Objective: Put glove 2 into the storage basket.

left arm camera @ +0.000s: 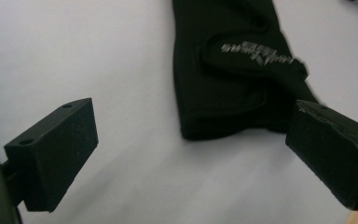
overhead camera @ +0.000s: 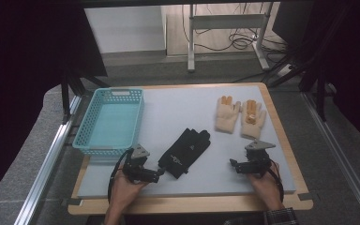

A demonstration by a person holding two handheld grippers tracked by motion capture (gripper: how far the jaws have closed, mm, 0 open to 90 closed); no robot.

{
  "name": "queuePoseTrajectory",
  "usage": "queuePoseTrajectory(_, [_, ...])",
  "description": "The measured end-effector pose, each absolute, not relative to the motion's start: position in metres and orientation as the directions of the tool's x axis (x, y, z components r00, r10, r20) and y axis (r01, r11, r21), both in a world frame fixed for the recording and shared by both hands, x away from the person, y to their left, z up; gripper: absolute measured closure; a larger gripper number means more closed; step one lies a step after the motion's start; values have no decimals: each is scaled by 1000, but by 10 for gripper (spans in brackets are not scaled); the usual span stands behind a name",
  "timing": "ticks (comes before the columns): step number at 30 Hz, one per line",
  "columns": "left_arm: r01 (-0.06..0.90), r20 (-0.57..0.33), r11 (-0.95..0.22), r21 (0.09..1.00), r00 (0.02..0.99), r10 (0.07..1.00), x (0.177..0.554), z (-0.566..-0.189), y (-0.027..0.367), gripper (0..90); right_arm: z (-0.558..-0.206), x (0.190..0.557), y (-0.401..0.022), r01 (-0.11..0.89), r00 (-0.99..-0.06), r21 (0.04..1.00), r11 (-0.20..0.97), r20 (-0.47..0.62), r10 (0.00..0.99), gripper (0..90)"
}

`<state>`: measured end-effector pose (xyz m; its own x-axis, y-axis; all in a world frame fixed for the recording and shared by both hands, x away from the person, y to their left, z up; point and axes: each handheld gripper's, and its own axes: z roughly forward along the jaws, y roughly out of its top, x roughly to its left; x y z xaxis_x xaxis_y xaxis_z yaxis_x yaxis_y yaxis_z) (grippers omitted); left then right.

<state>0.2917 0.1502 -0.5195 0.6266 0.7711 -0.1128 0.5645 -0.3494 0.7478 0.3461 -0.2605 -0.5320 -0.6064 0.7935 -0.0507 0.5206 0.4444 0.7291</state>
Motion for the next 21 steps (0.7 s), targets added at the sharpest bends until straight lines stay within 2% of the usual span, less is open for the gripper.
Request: queuePoseTrajectory(21, [580,-100,-456,675,684,722,355,-513,87,0,-532,346,-261,521,-606,730,443,-50,794,142])
